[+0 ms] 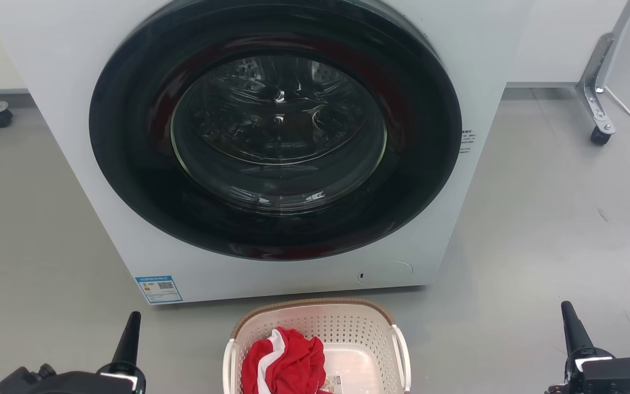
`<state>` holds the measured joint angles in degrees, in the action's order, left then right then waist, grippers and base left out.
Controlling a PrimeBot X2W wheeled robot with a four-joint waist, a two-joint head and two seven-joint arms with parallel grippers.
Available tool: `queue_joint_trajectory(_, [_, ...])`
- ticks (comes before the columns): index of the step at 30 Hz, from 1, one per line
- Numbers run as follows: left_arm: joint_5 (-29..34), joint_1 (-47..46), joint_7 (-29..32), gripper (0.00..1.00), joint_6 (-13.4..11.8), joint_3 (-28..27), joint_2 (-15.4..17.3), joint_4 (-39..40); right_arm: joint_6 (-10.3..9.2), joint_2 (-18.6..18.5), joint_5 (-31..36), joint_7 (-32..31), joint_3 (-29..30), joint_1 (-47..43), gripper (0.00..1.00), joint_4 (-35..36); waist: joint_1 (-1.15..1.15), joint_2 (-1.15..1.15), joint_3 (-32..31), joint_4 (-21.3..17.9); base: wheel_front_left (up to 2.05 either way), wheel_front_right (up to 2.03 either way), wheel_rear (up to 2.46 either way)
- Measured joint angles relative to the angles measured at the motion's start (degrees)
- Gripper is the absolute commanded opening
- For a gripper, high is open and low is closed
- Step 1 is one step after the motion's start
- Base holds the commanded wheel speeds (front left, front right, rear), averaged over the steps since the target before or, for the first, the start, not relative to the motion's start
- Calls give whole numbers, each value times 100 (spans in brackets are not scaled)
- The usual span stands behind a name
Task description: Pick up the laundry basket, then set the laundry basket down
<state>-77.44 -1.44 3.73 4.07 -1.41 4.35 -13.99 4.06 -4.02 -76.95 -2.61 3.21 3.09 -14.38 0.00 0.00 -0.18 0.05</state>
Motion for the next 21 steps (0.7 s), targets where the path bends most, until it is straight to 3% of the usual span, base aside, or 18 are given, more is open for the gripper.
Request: queue_joint_trajectory(21, [-1367,-309,276,0,257,-376,-181,-269,270,142,-1448,-388,437,177,0,-266,0,0,28,-5,0,0,0])
